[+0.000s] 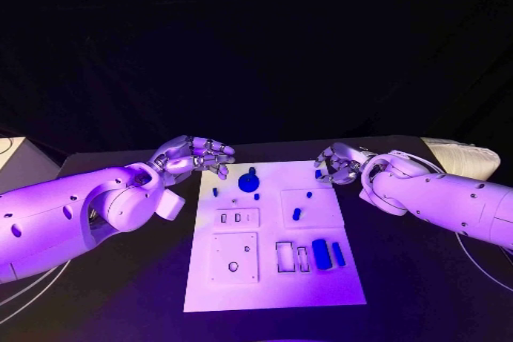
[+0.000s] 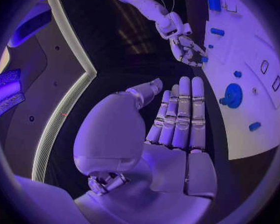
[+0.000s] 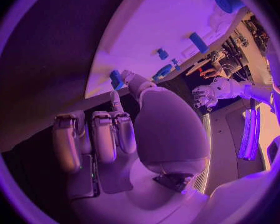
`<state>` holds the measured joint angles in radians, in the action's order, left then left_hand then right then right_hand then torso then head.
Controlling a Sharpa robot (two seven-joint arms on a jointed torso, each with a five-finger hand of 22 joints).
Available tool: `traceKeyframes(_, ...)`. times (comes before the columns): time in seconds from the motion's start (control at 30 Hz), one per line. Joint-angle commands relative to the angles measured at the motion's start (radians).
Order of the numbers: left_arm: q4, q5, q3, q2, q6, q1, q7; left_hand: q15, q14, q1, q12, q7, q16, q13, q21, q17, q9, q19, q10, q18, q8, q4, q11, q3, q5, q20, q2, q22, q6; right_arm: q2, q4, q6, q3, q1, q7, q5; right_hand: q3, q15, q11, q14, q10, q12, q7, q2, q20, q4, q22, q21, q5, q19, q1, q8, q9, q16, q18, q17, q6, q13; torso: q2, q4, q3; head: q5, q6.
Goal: Assemble the parts on the task board
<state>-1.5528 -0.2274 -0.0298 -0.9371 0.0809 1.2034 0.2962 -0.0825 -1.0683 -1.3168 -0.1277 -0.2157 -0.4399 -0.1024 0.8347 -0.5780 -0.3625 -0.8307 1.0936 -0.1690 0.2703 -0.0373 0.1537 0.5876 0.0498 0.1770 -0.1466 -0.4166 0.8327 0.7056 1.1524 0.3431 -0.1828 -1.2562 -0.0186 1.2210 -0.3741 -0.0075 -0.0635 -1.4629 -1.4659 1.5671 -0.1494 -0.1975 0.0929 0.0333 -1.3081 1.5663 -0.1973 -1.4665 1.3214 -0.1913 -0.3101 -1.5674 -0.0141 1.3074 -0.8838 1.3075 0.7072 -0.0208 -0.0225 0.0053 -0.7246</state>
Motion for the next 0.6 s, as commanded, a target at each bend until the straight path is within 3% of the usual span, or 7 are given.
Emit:
traceKeyframes(0.03, -0.003, -0.008, 0.0, 0.0, -0.011, 0.001, 0.004, -0.002, -0.002, -0.002, 0.002, -0.01, 0.002, 0.001, -0.002, 0.0, -0.002, 0.001, -0.007, -0.013, -0.007, 0.002, 0.0, -0.005, -0.001, 0.0, 0.003, 0.002, -0.007, -0.002, -0.004, -0.001, 0.0, 0.002, 0.005, -0.005, -0.006, 0.004, -0.004, -0.108, -0.105, 0.004, -0.001, 0.01, 0.004, 0.004, -0.263, 0.004, -0.002, -0.104, -0.002, -0.008, -0.002, -0.003, 0.014, 0.263, -0.014, 0.263, 0.0, -0.0019, -0.0002, 0.001, -0.002)
traceKeyframes(0.37, -0.003, -0.009, 0.0, 0.0, -0.01, 0.001, 0.004, -0.002, -0.003, -0.001, 0.002, -0.01, 0.002, 0.001, -0.002, 0.0, -0.002, 0.001, -0.008, -0.013, -0.007, 0.003, 0.001, -0.006, -0.001, 0.0, 0.004, 0.002, -0.007, -0.007, -0.01, -0.009, 0.0, 0.005, 0.01, -0.008, -0.04, 0.006, -0.006, -0.108, -0.105, 0.004, -0.003, 0.027, 0.007, 0.015, -0.263, 0.004, 0.003, -0.104, -0.006, -0.02, -0.008, -0.003, 0.014, 0.263, -0.059, 0.263, -0.001, -0.001, -0.0005, 0.001, -0.005)
traceKeyframes(0.6, -0.002, -0.009, 0.0, -0.001, -0.011, 0.001, 0.006, -0.002, -0.003, -0.001, 0.002, -0.01, 0.002, 0.001, -0.002, 0.0, -0.002, 0.001, -0.008, -0.013, -0.007, 0.003, 0.001, -0.006, -0.001, 0.0, 0.004, 0.002, -0.007, -0.012, -0.015, -0.02, 0.0, 0.008, 0.014, -0.009, -0.046, 0.006, -0.006, -0.108, -0.105, 0.004, -0.003, 0.029, 0.007, 0.017, -0.263, 0.004, 0.005, -0.104, -0.009, -0.022, -0.009, -0.003, 0.014, 0.263, -0.067, 0.263, -0.001, -0.0021, -0.0008, -0.007, -0.005)
